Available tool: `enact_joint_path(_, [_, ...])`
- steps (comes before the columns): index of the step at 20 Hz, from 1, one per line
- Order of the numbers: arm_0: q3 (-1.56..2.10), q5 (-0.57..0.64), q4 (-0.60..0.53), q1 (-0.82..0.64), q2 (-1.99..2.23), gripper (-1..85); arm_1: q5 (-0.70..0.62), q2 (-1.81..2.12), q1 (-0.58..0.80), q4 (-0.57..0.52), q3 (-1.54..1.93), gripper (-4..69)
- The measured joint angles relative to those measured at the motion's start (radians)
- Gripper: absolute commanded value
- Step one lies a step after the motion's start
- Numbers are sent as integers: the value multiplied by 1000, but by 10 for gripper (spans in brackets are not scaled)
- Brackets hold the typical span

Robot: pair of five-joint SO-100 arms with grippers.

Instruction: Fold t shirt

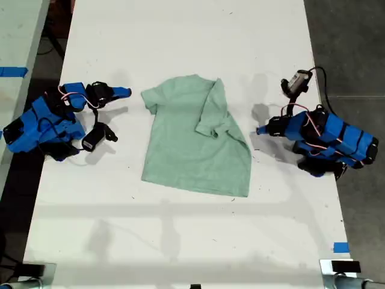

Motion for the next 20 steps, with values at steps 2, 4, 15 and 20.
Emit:
enact_joint_path(2, [0,25,-5,-57,0,-2,0,0,0,0,0,5])
enact_joint_path(4, [0,25,-5,-115,0,-2,0,0,0,0,0,5])
enact_joint_path(15, [0,-72,75,-140,0,-2,8,0,0,0,2,5])
enact_joint_path(20, [0,-72,80,-137,0,-2,12,0,2,0,2,5])
